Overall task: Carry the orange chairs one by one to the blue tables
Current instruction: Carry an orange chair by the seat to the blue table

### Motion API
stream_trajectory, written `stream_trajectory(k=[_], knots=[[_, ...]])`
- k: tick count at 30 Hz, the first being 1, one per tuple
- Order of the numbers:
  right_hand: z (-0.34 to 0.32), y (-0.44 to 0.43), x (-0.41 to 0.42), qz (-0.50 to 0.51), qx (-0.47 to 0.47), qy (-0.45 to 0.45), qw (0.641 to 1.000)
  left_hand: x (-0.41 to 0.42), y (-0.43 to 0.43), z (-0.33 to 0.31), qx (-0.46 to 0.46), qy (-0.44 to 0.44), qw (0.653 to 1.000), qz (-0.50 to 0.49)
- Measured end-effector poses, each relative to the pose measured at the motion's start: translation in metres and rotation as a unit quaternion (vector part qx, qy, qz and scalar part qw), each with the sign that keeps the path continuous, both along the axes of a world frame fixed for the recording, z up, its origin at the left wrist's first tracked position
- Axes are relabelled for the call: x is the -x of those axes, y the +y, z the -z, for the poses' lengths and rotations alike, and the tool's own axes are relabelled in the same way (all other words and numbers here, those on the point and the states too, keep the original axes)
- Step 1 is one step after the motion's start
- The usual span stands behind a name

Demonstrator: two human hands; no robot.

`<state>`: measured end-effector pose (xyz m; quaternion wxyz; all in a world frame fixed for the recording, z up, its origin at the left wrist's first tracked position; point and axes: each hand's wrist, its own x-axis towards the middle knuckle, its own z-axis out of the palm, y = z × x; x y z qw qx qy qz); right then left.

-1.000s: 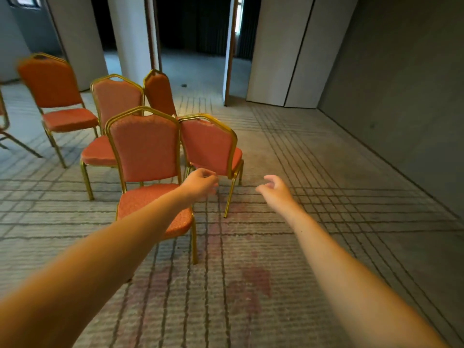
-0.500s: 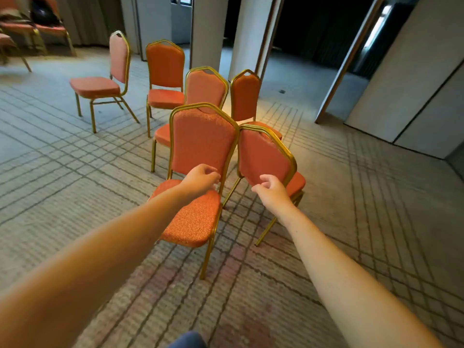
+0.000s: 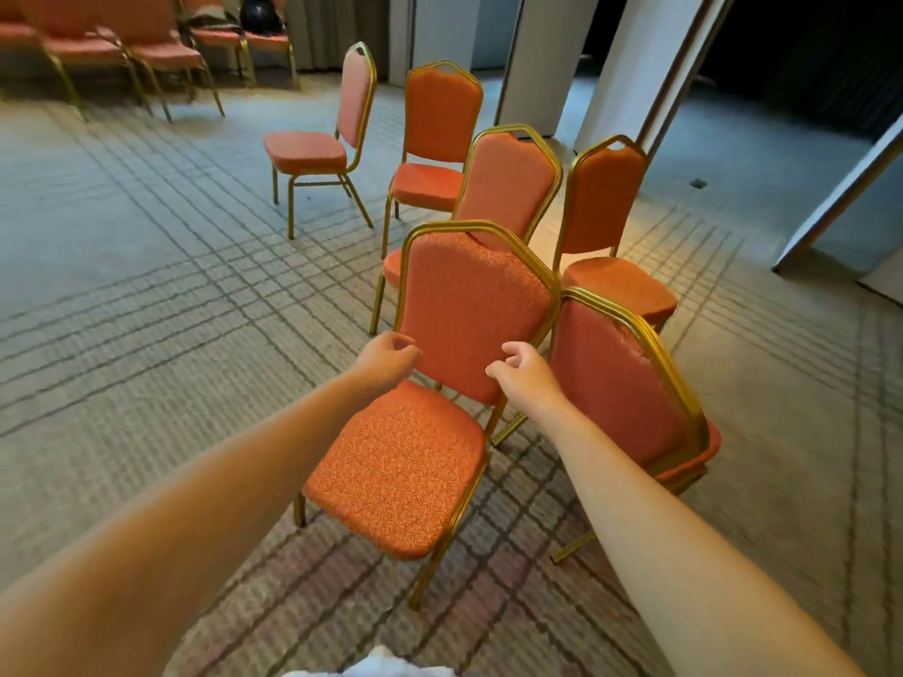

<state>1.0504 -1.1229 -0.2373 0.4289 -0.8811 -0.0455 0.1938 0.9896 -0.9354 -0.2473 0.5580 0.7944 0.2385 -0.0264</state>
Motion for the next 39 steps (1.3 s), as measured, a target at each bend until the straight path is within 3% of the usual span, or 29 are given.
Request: stream_trajectory(k=[7, 12, 14, 19, 26, 30, 39], knots=[[0.040, 0.062, -0.093, -0.108, 0.062, 0.019, 0.992, -0.043, 0.040, 0.038, 0.018, 0.031, 0.995, -0.096], [0.081, 0.124, -0.151, -0.266, 0.140, -0.003, 0.954, -0.062, 0.074, 0.081, 0.059, 0.060, 0.972, -0.221], [0.098, 0.144, -0.171, -0.321, 0.162, -0.004, 0.933, -0.068, 0.083, 0.100, 0.087, 0.073, 0.950, -0.291], [0.138, 0.181, -0.210, -0.422, 0.163, 0.032, 0.891, -0.076, 0.087, 0.135, 0.150, 0.100, 0.857, -0.483], [0.189, 0.199, -0.222, -0.468, 0.182, 0.064, 0.862, -0.061, 0.073, 0.190, 0.183, 0.168, 0.757, -0.605], [0.220, 0.193, -0.223, -0.467, 0.208, 0.084, 0.855, -0.055, 0.064, 0.219, 0.196, 0.194, 0.732, -0.623], [0.312, 0.178, -0.232, -0.412, 0.220, 0.080, 0.881, -0.044, 0.043, 0.319, 0.176, 0.259, 0.694, -0.648]])
